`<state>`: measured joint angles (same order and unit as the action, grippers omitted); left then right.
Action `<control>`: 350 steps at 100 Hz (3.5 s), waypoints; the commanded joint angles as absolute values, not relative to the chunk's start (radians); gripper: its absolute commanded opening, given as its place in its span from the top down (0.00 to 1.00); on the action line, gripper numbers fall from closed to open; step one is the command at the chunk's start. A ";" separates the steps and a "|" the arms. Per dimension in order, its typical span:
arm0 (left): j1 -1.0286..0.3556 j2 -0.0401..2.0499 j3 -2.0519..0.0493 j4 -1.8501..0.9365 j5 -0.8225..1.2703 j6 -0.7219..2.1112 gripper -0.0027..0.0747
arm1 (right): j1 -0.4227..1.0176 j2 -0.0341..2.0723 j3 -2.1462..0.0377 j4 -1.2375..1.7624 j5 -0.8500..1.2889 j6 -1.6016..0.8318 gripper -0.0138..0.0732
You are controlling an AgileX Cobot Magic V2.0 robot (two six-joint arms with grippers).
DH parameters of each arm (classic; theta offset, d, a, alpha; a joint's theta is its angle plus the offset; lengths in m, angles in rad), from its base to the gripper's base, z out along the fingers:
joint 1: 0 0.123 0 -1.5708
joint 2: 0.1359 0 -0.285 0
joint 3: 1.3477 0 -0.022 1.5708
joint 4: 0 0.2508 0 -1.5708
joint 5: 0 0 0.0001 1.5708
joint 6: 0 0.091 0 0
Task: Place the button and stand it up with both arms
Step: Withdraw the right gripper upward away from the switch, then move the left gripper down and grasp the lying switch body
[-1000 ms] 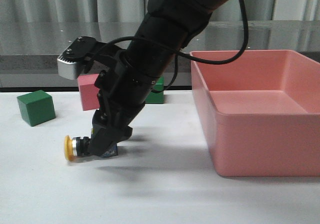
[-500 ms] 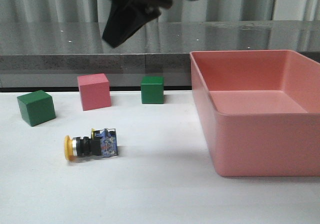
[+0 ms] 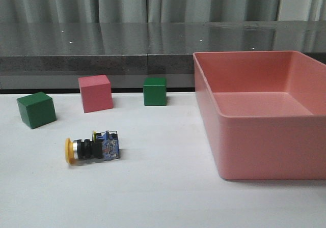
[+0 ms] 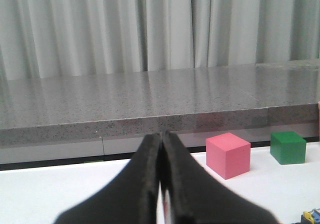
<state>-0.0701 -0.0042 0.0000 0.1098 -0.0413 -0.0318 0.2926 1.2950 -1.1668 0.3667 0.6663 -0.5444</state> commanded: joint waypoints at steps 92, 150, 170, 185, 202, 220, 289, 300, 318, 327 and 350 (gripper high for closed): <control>-0.068 -0.034 0.015 -0.222 -0.126 -0.042 0.99 | 0.140 0.327 -0.353 0.368 0.158 -0.466 0.91; -0.087 0.736 -0.694 -0.320 0.709 0.478 0.99 | 0.140 0.327 -0.353 0.368 0.182 -0.466 0.91; -0.095 0.999 -0.765 -0.698 0.740 1.105 0.99 | 0.140 0.327 -0.353 0.368 0.206 -0.466 0.91; -0.095 1.149 -0.765 -0.977 0.797 1.488 0.92 | 0.140 0.327 -0.353 0.368 0.221 -0.466 0.91; -0.095 1.256 -0.765 -1.180 0.801 1.805 0.48 | 0.140 0.327 -0.353 0.368 0.221 -0.466 0.91; -0.095 1.368 -0.765 -1.396 0.801 2.016 0.21 | 0.140 0.327 -0.353 0.368 0.220 -0.466 0.91; -0.095 1.786 -0.765 -1.555 0.827 2.433 0.21 | 0.140 0.327 -0.353 0.368 0.220 -0.466 0.91; -0.095 1.836 -0.765 -1.621 0.827 2.499 0.21 | 0.140 0.327 -0.353 0.368 0.220 -0.466 0.91; -0.095 1.901 -0.765 -1.684 0.851 2.576 0.32 | 0.140 0.327 -0.353 0.368 0.221 -0.466 0.91; -0.095 1.920 -0.765 -1.684 0.861 2.581 0.41 | 0.140 0.327 -0.353 0.368 0.222 -0.466 0.91; -0.095 1.927 -0.765 -1.665 0.880 2.581 0.87 | 0.140 0.327 -0.353 0.368 0.223 -0.466 0.91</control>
